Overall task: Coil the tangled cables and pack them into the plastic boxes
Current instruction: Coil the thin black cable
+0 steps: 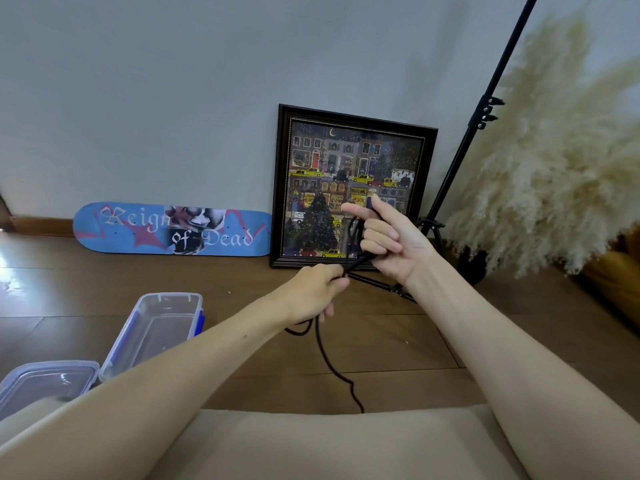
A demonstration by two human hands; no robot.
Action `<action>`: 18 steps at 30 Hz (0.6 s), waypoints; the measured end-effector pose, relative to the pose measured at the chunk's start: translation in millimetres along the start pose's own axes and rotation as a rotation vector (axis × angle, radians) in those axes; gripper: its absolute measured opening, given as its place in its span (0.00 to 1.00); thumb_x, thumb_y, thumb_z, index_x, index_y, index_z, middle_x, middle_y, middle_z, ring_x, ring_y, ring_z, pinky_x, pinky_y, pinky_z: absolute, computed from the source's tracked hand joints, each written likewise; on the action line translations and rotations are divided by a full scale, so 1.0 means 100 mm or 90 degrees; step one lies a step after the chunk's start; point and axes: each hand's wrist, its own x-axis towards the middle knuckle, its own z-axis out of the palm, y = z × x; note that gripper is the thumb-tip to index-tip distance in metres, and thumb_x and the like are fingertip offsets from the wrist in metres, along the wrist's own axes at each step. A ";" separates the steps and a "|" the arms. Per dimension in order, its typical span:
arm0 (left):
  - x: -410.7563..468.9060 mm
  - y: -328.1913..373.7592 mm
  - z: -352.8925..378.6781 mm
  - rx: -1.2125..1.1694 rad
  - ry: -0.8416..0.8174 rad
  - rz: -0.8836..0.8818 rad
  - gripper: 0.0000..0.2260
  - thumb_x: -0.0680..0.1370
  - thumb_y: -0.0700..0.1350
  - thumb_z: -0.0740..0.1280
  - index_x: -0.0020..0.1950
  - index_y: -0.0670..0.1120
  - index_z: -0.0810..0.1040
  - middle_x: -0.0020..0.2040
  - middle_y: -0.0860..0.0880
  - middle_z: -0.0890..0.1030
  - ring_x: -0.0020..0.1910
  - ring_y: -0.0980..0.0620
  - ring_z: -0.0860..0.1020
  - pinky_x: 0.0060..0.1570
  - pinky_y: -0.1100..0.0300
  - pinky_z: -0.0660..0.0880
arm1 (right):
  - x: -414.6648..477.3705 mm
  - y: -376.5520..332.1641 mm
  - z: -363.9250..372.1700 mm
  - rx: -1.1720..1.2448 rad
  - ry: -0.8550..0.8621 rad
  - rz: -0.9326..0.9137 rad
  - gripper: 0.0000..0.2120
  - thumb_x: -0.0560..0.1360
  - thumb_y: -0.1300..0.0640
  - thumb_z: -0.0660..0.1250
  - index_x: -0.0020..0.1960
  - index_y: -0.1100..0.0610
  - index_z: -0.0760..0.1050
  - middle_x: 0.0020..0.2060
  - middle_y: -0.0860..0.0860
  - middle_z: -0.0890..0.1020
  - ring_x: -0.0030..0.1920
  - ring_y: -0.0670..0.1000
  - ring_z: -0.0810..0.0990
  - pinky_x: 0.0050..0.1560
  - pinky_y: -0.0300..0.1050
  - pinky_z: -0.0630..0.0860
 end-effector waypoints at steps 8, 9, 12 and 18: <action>0.04 0.01 -0.27 -0.102 0.254 0.021 0.12 0.81 0.46 0.61 0.39 0.46 0.77 0.35 0.48 0.76 0.35 0.55 0.72 0.37 0.61 0.66 | -0.14 -0.03 0.08 -0.135 -0.190 0.136 0.25 0.73 0.44 0.58 0.42 0.64 0.83 0.13 0.45 0.61 0.11 0.42 0.59 0.15 0.32 0.56; 0.05 0.04 -0.30 -0.151 0.273 0.054 0.09 0.80 0.44 0.63 0.42 0.46 0.78 0.36 0.49 0.77 0.36 0.56 0.73 0.39 0.63 0.69 | -0.14 -0.02 0.08 -0.138 -0.191 0.142 0.26 0.73 0.42 0.58 0.42 0.64 0.83 0.13 0.45 0.61 0.11 0.42 0.59 0.15 0.32 0.57; 0.03 0.12 -0.36 -0.327 0.257 0.103 0.06 0.79 0.38 0.64 0.47 0.44 0.80 0.36 0.47 0.78 0.33 0.59 0.76 0.39 0.68 0.74 | -0.14 -0.04 0.07 -0.132 -0.185 0.168 0.29 0.72 0.38 0.57 0.39 0.63 0.83 0.13 0.45 0.61 0.11 0.42 0.59 0.15 0.32 0.55; -0.03 0.16 -0.24 -0.452 0.215 0.023 0.09 0.80 0.36 0.61 0.47 0.45 0.80 0.33 0.44 0.73 0.24 0.57 0.68 0.24 0.66 0.67 | -0.17 0.01 0.14 -0.128 -0.243 0.217 0.32 0.73 0.37 0.54 0.38 0.63 0.82 0.12 0.45 0.61 0.11 0.41 0.59 0.15 0.32 0.54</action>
